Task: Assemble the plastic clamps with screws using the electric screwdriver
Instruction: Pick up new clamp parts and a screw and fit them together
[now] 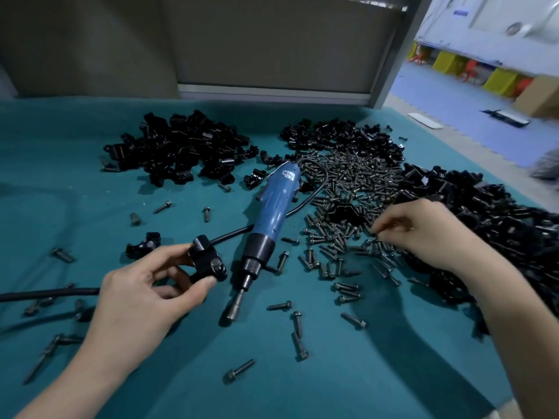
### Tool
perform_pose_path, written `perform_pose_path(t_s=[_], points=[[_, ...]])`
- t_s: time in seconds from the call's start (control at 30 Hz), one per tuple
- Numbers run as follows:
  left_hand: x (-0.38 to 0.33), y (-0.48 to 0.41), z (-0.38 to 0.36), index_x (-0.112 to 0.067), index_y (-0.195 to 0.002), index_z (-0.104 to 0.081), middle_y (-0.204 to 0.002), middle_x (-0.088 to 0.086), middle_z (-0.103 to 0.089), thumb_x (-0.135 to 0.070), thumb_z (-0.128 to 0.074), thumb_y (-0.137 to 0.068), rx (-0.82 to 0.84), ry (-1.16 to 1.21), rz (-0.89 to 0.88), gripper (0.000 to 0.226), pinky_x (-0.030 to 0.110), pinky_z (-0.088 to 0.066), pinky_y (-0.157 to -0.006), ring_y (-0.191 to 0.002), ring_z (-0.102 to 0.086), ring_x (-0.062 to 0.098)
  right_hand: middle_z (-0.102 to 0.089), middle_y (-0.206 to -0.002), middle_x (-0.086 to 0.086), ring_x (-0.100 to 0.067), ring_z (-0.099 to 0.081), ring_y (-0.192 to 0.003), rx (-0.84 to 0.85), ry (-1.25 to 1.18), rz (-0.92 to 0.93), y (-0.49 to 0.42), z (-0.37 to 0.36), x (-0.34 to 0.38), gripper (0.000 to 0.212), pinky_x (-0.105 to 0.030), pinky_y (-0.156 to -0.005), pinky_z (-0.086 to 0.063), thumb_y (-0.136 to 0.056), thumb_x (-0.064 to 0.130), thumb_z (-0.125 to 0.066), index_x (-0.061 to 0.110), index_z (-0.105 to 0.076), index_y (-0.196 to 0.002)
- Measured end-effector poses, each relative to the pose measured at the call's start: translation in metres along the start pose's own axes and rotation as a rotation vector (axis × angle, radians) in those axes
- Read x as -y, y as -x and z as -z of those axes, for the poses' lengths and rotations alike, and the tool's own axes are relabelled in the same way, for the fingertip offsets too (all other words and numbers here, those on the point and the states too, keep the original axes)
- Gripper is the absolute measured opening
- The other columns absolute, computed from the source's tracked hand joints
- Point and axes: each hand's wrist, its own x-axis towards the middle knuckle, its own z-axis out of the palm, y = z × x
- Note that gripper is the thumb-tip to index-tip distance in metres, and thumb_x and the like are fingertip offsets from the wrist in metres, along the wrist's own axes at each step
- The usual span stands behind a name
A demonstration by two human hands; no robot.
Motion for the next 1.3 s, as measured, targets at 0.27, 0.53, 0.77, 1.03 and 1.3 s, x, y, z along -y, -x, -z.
perform_pose_path(t_s=[0.27, 0.53, 0.77, 1.03, 1.3], points=[[0.004, 0.002, 0.002, -0.057, -0.087, -0.068, -0.084, -0.009, -0.073, -0.048, -0.088, -0.041, 0.027, -0.015, -0.017, 0.051, 0.026, -0.059, -0.063, -0.058, -0.071, 0.014, -0.069, -0.085, 0.008, -0.004, -0.063, -0.076, 0.192, -0.018, 0.144, 0.016, -0.035, 0.011, 0.015, -0.01, -0.071, -0.046, -0.084, 0.012, -0.074, 0.024, -0.072, -0.093], [0.005, 0.001, 0.003, -0.053, -0.093, -0.069, -0.085, -0.008, -0.073, -0.06, -0.081, -0.049, 0.025, 0.021, 0.015, 0.045, 0.027, -0.06, -0.061, -0.06, -0.071, 0.014, -0.063, -0.068, 0.007, 0.002, -0.057, -0.063, 0.244, -0.02, 0.183, 0.04, -0.035, 0.02, 0.021, -0.01, -0.061, -0.045, -0.078, 0.013, -0.079, 0.026, -0.063, -0.071], [0.005, 0.004, 0.002, -0.055, -0.091, -0.069, -0.085, -0.007, -0.073, -0.052, -0.08, -0.053, 0.022, -0.013, -0.026, 0.04, 0.031, -0.06, -0.062, -0.059, -0.071, 0.018, -0.054, -0.083, 0.012, -0.003, -0.056, -0.077, 0.18, 0.013, 0.202, 0.044, -0.045, 0.019, 0.022, -0.012, -0.072, -0.044, -0.085, 0.012, -0.073, 0.029, -0.062, -0.077], [-0.002, 0.003, 0.0, -0.059, -0.086, -0.067, -0.082, -0.016, -0.072, -0.047, -0.076, -0.05, 0.039, -0.002, -0.037, 0.039, 0.016, -0.056, -0.057, -0.059, -0.072, 0.016, -0.053, -0.092, 0.012, -0.006, -0.057, -0.076, 0.207, 0.042, 0.177, 0.046, -0.039, 0.015, 0.025, -0.011, -0.07, -0.041, -0.089, 0.007, -0.066, 0.03, -0.063, -0.082], [-0.003, 0.002, -0.001, -0.059, -0.084, -0.067, -0.082, -0.021, -0.071, -0.045, -0.076, -0.051, 0.022, -0.006, -0.046, 0.038, 0.013, -0.054, -0.054, -0.057, -0.069, 0.013, -0.066, -0.072, 0.007, -0.002, -0.056, -0.06, 0.221, -0.121, 0.153, 0.062, -0.069, 0.075, 0.018, -0.02, -0.07, -0.052, -0.083, 0.038, -0.073, 0.027, -0.064, -0.095]])
